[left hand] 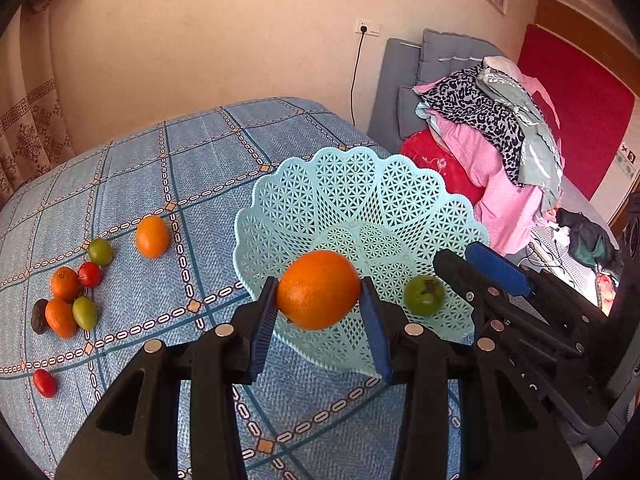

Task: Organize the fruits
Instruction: 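Carry both fruits to the basket while the right tool releases the green tomato inside, then lower the orange into the basket and open the left tool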

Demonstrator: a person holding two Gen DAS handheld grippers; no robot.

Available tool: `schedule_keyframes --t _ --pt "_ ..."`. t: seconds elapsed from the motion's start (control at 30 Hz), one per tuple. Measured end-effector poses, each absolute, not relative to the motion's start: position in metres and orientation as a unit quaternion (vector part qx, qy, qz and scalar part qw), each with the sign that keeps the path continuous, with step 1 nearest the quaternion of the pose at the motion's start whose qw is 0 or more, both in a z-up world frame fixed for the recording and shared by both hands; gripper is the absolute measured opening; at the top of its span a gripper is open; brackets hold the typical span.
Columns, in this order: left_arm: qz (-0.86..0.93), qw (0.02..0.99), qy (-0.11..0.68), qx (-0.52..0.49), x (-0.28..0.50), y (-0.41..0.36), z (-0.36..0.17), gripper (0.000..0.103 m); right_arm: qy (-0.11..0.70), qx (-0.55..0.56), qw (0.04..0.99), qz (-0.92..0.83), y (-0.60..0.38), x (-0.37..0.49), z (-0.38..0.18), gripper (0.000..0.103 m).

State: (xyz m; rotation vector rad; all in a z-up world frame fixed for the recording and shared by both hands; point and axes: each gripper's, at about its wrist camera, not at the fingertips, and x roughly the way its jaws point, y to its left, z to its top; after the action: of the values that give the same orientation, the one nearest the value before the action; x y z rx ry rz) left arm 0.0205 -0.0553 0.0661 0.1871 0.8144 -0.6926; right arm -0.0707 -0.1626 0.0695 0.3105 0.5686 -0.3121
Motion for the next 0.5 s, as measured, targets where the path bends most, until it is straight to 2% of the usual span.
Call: schedule_keyframes --t 0.03,0.07,0.13,0.37,0.5 --pt "-0.331 0.855 0.390 0.089 0.021 -0.056 0.065 0.048 0.277 0.153 0.936 -0.154 -0.163 -0.071 0.070 0.038" --pt "-0.332 0.854 0.391 0.086 0.022 -0.057 0.065 0.062 0.275 0.155 0.936 -0.158 -0.165 -0.072 0.070 0.041" --pt "-0.323 0.862 0.384 0.075 0.024 -0.053 0.067 0.080 0.268 0.162 0.934 -0.173 -0.169 -0.076 0.070 0.049" --pt "-0.304 0.879 0.360 0.074 0.022 -0.044 0.075 0.083 0.256 0.170 0.934 -0.182 -0.173 -0.080 0.073 0.052" --pt "-0.297 0.887 0.346 0.078 0.019 -0.040 0.082 0.088 0.253 0.168 0.935 -0.182 -0.169 -0.081 0.077 0.053"
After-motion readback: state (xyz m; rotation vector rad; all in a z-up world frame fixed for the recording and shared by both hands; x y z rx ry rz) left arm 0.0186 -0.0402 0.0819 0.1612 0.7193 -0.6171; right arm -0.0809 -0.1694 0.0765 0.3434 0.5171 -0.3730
